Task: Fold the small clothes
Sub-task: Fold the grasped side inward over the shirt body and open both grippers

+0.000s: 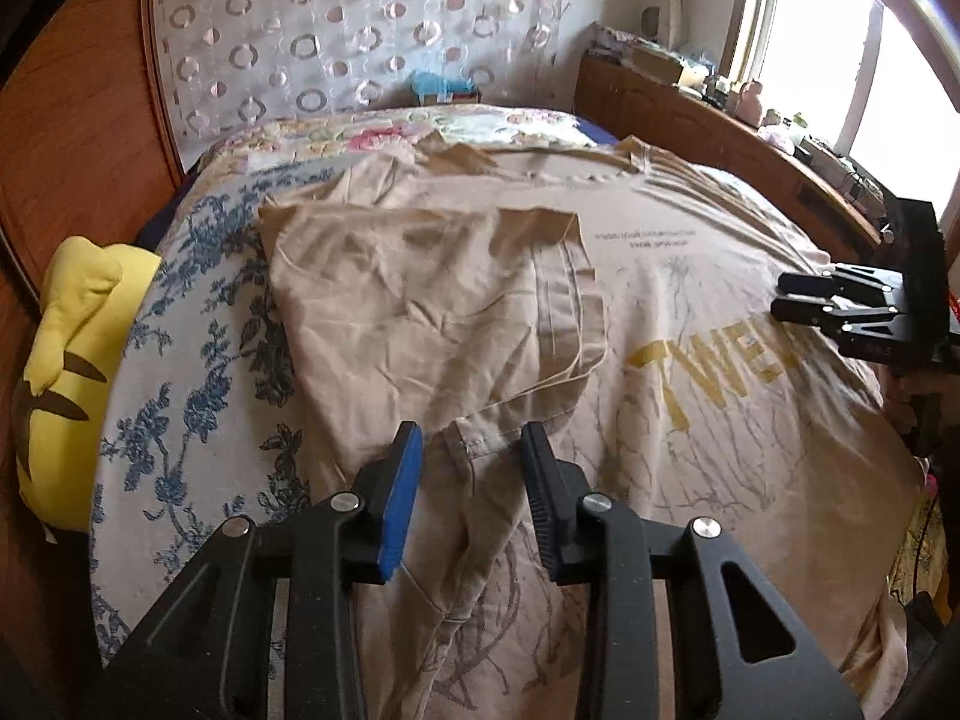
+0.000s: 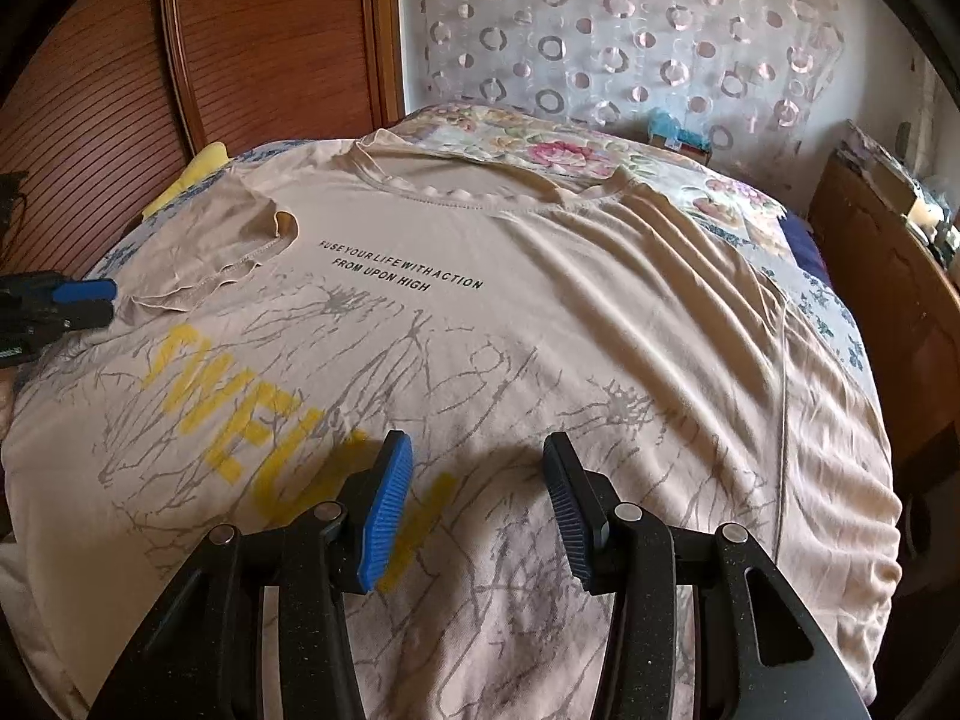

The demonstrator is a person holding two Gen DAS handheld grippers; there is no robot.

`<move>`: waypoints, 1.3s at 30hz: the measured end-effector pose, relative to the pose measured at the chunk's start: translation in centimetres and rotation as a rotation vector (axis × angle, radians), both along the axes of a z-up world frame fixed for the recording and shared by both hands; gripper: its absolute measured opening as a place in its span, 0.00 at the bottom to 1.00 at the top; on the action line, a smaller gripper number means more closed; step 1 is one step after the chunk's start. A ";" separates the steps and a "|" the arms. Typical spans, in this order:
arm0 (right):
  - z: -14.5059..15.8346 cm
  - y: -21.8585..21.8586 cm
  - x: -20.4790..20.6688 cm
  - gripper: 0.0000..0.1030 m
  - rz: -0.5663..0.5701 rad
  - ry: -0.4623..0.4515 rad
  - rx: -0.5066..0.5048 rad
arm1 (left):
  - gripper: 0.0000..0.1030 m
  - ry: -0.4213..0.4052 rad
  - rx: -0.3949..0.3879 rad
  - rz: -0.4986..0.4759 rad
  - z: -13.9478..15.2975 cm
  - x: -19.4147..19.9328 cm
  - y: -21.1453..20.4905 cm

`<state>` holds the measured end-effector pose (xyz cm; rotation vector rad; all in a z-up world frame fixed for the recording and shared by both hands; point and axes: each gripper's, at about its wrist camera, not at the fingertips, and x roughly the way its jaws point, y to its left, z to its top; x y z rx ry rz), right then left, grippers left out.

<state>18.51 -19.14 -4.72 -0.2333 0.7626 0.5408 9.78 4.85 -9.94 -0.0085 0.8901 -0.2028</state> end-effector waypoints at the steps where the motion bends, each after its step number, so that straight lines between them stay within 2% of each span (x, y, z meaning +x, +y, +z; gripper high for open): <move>1: 0.0 -0.2 -0.2 0.46 0.000 -0.002 -0.002 | 0.34 -0.002 0.005 -0.002 0.0 -0.1 -0.1; 3: 0.0 0.0 0.3 0.46 0.000 0.002 0.000 | 0.34 -0.004 0.006 -0.022 0.0 -0.3 -0.5; 7: -0.1 0.0 0.0 0.47 -0.001 0.002 0.000 | 0.17 -0.003 0.024 -0.049 0.1 -0.3 -1.5; 9: 0.1 0.0 0.3 0.47 -0.001 0.005 0.001 | 0.13 -0.005 0.027 -0.051 0.2 -0.5 -1.8; 13: 0.2 0.0 0.4 0.47 -0.002 0.005 0.001 | 0.13 -0.034 -0.009 -0.081 1.4 -1.7 -2.7; 18: 0.2 0.0 0.5 0.48 -0.002 0.005 0.001 | 0.14 -0.048 -0.002 -0.086 2.2 -2.8 -3.9; 23: 0.3 -0.1 0.5 0.49 -0.005 0.005 0.000 | 0.17 -0.064 -0.032 -0.099 2.8 -3.6 -4.1; 26: 0.3 -0.2 0.6 0.50 -0.006 0.006 0.000 | 0.23 -0.080 -0.039 -0.094 3.2 -4.1 -4.0; 30: 0.3 -0.2 0.5 0.50 -0.005 0.006 0.001 | 0.43 -0.122 -0.029 -0.059 3.7 -4.4 -3.6; 32: 0.3 -0.2 0.6 0.51 -0.005 0.005 0.001 | 0.45 -0.154 -0.024 -0.042 4.2 -4.5 -3.3; 37: 0.2 -0.2 0.6 0.51 -0.006 0.005 0.001 | 0.74 -0.251 -0.021 -0.003 5.6 -5.0 -2.9; 39: 0.2 -0.2 0.6 0.52 -0.005 0.005 0.001 | 0.77 -0.278 -0.026 -0.001 6.2 -5.2 -2.8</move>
